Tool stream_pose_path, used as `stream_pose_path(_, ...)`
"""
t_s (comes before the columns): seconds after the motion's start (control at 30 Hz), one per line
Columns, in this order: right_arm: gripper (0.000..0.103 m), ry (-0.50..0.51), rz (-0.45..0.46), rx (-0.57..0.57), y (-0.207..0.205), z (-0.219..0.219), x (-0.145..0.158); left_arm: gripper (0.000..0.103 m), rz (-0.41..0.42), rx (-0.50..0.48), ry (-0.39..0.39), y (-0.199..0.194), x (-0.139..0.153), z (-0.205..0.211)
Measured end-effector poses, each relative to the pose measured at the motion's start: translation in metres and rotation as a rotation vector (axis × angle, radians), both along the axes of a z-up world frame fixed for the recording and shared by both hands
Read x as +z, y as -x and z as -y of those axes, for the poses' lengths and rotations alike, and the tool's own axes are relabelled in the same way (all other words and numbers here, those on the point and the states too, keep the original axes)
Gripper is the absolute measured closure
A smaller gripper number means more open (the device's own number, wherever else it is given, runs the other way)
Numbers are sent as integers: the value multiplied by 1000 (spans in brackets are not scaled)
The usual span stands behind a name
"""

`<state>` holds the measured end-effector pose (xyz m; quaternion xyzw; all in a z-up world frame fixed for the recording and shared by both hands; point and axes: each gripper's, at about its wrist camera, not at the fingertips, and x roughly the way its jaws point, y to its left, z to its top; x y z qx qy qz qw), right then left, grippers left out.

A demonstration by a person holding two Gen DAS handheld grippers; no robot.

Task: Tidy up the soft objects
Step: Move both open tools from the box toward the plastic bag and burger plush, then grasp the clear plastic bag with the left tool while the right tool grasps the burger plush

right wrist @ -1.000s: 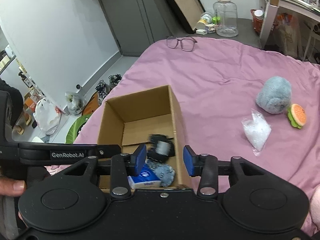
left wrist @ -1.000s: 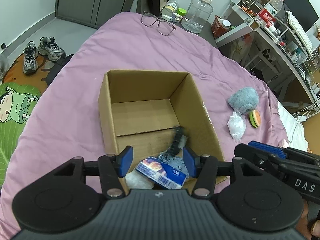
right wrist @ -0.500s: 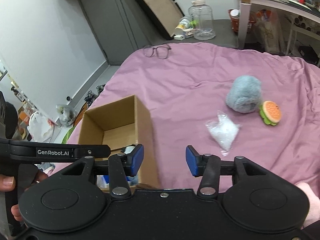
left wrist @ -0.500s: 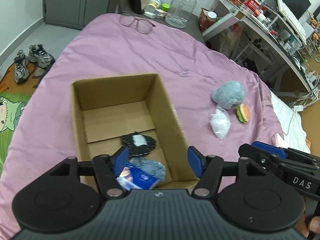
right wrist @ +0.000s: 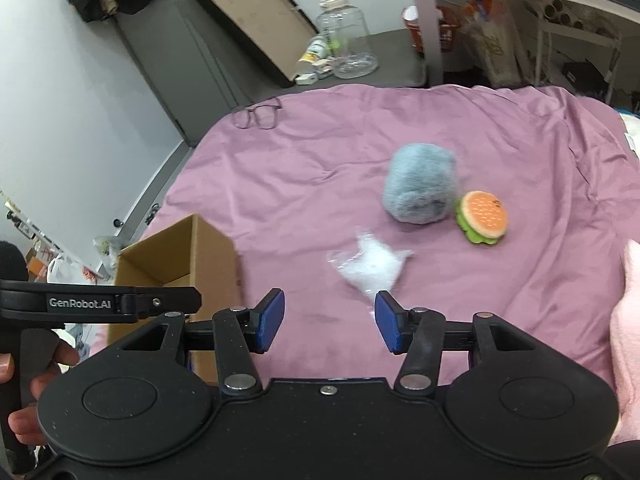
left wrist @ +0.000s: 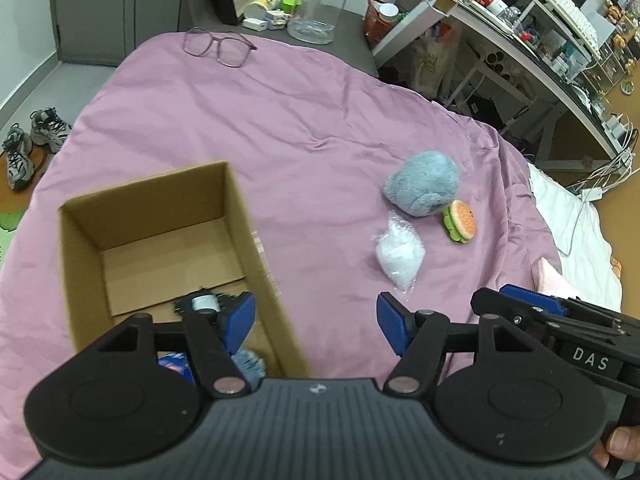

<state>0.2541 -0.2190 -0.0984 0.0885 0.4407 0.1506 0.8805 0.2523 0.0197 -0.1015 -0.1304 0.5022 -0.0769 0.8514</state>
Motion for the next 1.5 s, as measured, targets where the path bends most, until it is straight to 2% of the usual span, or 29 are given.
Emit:
stream_pose_path(0.33,51,-12,-24,-49,-24,43,-19,37,-25,-3,0,-31,-12,35)
stream_pose_path(0.53,35,-16,-36,-58,-38,65,-30,37,-47,-28,-2,-51,-21,57)
stream_pose_path(0.6,19,-16,-37,-64,-42,72,-33,37,-56,-36,-4,-58,-25,65)
stream_pose_path(0.7,8,-4,-26,-64,-47,78,-38,29,-69,-51,3,-67,-32,77)
stream_pose_path(1.1,4,22,-55,-74,-78,104,-65,27,-141,-67,-12,-104,-73,105)
stream_pose_path(1.43,4,48,-64,-74,-104,111,-80,28,-139,-50,20,-126,-96,119)
stream_pose_path(1.5,4,55,-63,-71,-110,110,-82,32,-133,-54,27,-126,-101,121)
